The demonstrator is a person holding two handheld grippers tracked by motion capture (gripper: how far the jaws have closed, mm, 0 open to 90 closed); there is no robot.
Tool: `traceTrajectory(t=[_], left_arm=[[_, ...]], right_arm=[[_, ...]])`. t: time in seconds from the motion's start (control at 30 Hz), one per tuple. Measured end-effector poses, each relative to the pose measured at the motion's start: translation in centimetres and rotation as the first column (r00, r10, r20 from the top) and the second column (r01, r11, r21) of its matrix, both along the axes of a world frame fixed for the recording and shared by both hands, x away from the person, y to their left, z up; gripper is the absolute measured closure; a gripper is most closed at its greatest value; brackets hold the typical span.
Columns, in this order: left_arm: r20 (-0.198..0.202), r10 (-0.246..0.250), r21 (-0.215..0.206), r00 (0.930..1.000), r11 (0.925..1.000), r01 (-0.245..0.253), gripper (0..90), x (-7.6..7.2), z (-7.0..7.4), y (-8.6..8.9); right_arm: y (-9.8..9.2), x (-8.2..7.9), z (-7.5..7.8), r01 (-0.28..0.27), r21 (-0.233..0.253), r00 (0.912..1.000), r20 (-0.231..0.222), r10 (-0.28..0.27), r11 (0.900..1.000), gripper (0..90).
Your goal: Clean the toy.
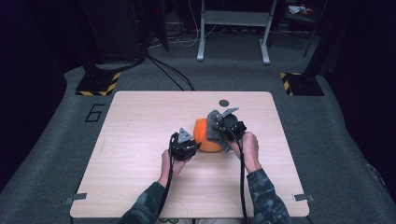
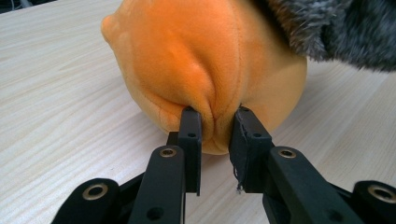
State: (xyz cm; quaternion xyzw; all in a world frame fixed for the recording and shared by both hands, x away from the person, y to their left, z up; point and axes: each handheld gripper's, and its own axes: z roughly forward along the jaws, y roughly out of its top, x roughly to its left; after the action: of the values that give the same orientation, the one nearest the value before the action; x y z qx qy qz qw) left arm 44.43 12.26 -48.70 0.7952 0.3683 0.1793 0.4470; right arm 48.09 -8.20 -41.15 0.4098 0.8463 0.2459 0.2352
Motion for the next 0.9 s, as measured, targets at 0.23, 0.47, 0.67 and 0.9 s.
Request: traceTrajectory(t=[0.23,0.47,0.67,0.9], left_arm=[[0.010,0.020,0.021,0.9997,0.9996,-0.021,58.0,0.2,0.0,0.2],[0.010,0.045,0.075,0.9989,0.9961,-0.045,44.6,0.9,-0.4,0.7],[0.040,0.029,0.083,0.9988,0.9961,-0.032,55.4,1.2,-0.4,0.1],[0.036,0.032,0.061,0.9988,0.9976,-0.034,75.0,1.2,-0.4,-0.4]], right_arm=[[-0.4,0.8,-1.5,0.010,0.020,0.9999,-0.013,-0.009,1.000,73.4],[-0.7,1.5,-1.8,0.016,0.065,0.9997,-0.016,-0.015,0.998,73.4],[-1.0,1.9,-1.9,0.011,0.085,0.9998,-0.018,-0.009,0.996,73.3],[-1.8,1.6,-2.0,0.028,0.151,0.9996,0.002,-0.029,0.988,73.1]])
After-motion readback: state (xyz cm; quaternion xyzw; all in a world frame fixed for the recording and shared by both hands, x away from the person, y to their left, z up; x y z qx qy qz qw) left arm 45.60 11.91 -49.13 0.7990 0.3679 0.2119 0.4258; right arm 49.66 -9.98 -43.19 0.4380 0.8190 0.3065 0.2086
